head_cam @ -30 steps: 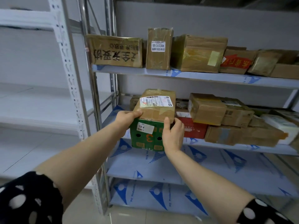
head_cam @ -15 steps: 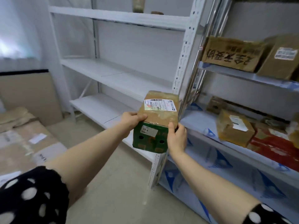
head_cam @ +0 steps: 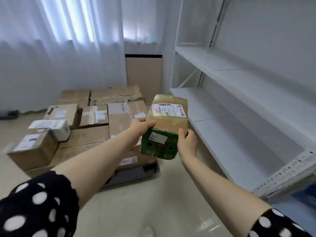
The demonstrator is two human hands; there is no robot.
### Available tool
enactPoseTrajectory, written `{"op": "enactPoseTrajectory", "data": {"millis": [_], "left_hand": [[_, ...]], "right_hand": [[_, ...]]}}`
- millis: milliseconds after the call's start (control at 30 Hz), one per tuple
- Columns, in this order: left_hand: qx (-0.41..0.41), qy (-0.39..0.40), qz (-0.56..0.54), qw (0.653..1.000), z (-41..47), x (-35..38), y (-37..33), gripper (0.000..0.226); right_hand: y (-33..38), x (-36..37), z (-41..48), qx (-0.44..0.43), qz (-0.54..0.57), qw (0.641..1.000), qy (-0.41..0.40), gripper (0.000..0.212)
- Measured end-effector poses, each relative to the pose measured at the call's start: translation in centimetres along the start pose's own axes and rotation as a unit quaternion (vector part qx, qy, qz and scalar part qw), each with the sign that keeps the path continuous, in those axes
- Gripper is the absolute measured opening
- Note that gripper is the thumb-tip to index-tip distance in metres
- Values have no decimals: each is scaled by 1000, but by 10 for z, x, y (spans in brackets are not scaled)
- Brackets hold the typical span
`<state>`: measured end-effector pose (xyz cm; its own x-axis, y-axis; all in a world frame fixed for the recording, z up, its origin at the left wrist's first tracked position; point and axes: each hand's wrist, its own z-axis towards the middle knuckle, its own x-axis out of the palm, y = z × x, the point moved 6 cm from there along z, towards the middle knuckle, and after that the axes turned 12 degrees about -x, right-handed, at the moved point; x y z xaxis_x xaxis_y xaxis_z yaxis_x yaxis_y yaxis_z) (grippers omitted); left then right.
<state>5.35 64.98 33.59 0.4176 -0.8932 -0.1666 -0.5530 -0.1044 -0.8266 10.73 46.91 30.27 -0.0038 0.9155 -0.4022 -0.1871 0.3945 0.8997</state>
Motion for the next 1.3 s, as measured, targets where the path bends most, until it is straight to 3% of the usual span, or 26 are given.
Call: {"op": "enactPoseTrajectory", "data": {"millis": [167,367,533,633,733,1167,1300], "left_hand": [[-48,-74,-32,996,50,-66,11,40],[-87,-132,-73,985,94,-135,28,16],[-114,-191,-71,972,114,-199,50,33],[-129,-212,-62,967,126,-240,62,37],[-140,-220,-37,965,140,-279,75,43],[-228,-134,-89,960,252,-468,164,53],[-250,-221,5,943,280,-535,205,48]], "right_hand": [[9,97,38,28,69,991,113,30],[15,199,61,62,106,961,250,36],[10,285,53,140,160,925,314,46],[13,332,38,222,201,887,352,62],[22,376,22,258,220,856,391,40],[37,564,-32,308,179,875,327,25],[29,607,-51,312,159,883,313,22]]}}
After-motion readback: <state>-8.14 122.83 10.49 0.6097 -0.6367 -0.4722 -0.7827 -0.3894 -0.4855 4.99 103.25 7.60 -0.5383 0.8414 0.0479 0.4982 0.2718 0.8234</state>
